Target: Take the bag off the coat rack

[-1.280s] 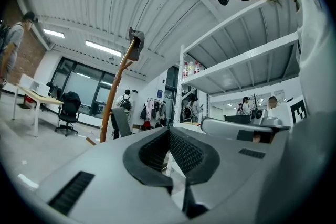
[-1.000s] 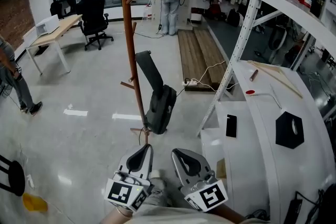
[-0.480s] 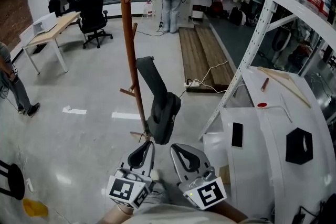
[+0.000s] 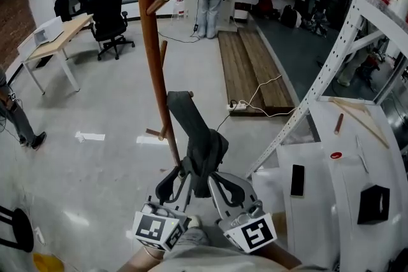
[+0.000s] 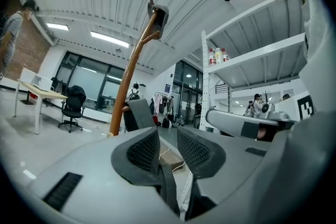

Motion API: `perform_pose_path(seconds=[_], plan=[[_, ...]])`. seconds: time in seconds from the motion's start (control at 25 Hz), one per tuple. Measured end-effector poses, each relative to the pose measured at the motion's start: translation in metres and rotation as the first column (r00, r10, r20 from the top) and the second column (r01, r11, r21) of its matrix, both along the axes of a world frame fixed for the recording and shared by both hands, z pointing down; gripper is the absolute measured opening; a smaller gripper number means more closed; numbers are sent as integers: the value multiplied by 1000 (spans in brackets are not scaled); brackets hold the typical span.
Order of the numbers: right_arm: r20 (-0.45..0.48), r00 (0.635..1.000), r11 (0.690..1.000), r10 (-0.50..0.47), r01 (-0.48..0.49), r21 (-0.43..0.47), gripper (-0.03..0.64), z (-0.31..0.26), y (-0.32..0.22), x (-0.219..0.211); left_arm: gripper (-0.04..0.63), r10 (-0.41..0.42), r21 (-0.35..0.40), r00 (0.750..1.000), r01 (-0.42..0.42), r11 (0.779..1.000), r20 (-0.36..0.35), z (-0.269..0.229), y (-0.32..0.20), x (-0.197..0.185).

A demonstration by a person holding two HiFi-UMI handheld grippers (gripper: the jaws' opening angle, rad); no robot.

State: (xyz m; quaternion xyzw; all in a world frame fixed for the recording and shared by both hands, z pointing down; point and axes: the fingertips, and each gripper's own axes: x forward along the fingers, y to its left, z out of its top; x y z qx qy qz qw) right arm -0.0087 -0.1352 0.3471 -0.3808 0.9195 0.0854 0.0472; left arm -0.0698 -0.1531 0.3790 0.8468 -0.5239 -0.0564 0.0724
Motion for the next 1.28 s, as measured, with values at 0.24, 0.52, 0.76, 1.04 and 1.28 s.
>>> perform_pose_path(seconds=[0.24,0.52,0.76,1.04,1.28], plan=[[19,1000,1000,11,-11,-27,20,-1,-42,-15,140,21,-44,1000,-21,999,-2,4,-40,-11],[9,998,998,58,-58,-10,20,-5,-81,-20,158,75,-73,997,-75,995,-4,12,-73,-10],[4,996,996,85,-85,-8,20,-9,-97,-19,161,85,-90,996,-86,992,-19,15,-91,-12],[4,997,997,74,-74,-31,20,-7,-111,-18,164,79,-119,996,-84,989,-45,22,-105,-11],[6,999,998,48,-48,-31,20,-10,-121,-15,178,68,-125,995,-77,989,-69,22,-117,-6]])
